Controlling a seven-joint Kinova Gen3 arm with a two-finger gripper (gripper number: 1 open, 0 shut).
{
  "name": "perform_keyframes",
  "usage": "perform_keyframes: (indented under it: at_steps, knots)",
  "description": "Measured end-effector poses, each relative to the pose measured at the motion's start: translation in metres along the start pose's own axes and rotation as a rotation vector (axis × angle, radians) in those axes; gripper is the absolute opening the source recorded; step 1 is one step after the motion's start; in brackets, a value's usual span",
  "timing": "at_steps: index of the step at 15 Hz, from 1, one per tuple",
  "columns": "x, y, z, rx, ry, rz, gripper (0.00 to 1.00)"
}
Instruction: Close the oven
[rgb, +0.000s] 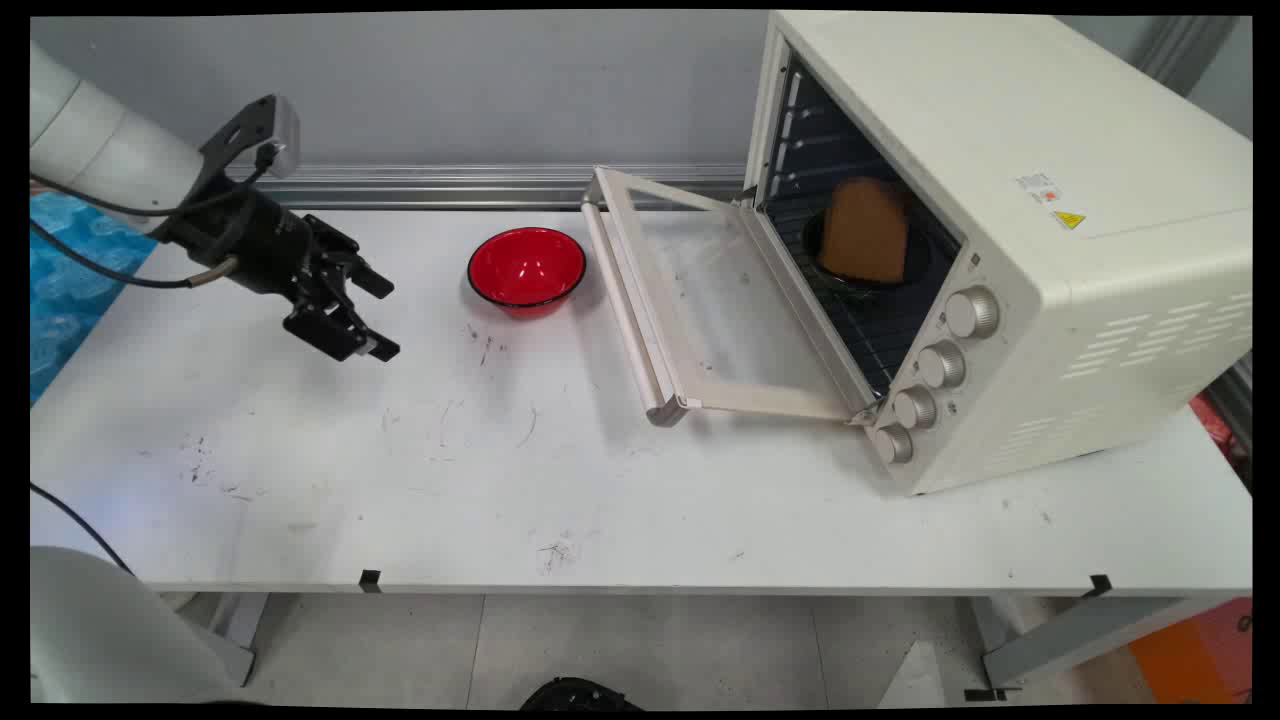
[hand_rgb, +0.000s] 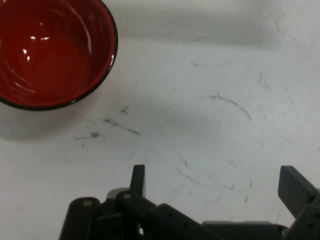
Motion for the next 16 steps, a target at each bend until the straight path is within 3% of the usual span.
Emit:
perform_keyframes:
  at_steps: [8,16]
  knots:
    - [0.035,0.006,0.020,0.029,-0.008,-0.022,1.00]
    - [0.073,0.017,0.063,0.051,0.000,-0.031,1.00]
